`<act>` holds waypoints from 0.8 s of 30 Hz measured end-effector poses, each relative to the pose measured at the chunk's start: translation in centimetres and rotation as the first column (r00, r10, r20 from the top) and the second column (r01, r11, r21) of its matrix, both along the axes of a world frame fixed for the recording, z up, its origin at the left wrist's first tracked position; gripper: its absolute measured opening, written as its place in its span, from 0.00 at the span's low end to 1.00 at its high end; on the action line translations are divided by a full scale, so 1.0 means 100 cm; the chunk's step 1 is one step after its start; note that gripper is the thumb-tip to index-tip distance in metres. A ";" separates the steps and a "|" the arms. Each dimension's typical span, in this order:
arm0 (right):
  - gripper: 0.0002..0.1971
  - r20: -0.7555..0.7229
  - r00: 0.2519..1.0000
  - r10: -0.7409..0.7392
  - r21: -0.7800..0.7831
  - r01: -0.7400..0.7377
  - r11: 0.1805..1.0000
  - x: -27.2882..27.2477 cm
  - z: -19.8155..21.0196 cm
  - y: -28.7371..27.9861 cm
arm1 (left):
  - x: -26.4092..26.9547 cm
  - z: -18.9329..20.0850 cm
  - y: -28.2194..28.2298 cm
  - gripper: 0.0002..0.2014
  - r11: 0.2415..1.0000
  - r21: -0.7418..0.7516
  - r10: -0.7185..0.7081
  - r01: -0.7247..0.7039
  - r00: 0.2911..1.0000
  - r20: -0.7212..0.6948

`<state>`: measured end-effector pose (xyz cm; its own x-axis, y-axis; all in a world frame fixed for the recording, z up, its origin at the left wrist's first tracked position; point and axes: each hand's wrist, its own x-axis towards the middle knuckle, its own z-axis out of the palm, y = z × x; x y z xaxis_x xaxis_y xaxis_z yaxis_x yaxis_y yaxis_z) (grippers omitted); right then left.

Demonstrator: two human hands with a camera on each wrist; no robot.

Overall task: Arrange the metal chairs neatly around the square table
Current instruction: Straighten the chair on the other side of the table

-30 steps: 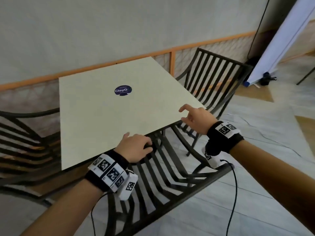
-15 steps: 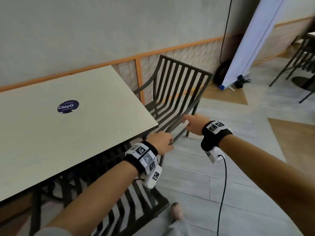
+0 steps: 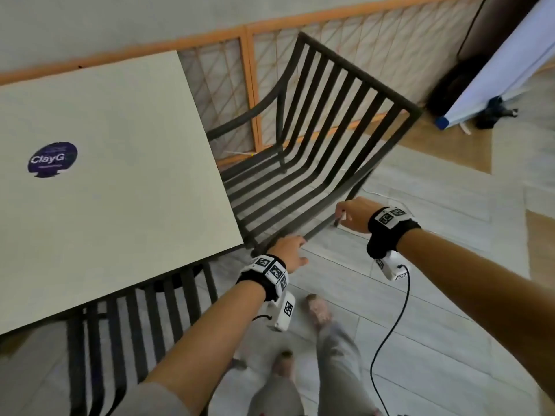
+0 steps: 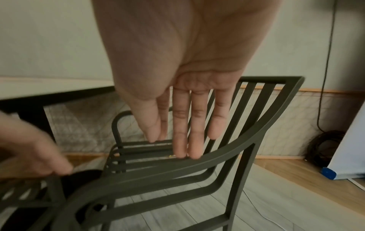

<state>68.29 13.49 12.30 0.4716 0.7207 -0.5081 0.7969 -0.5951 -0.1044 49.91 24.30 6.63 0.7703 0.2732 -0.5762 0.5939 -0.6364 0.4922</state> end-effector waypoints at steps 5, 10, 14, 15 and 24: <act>0.21 0.084 0.981 0.173 -0.024 -0.172 0.985 0.075 -0.064 0.033 | 0.067 -0.054 0.016 0.32 0.982 0.091 0.166 -0.167 0.986 0.020; 0.27 0.336 0.922 0.194 -0.153 -0.150 0.977 0.143 -0.111 0.043 | 0.124 -0.097 0.009 0.40 0.982 0.142 0.135 -0.123 0.988 -0.080; 0.31 0.397 0.861 0.317 -0.248 -0.232 0.941 0.183 -0.136 0.038 | 0.151 -0.109 0.006 0.32 0.952 0.251 0.201 -0.172 0.975 -0.092; 0.29 0.398 0.854 0.335 -0.241 -0.255 0.936 0.189 -0.140 0.040 | 0.152 -0.111 0.010 0.31 0.949 0.276 0.181 -0.151 0.979 -0.089; 0.25 0.271 0.850 0.451 -0.242 -0.393 0.887 0.175 -0.139 0.070 | 0.122 -0.117 0.050 0.31 0.923 0.375 0.136 -0.090 0.986 -0.097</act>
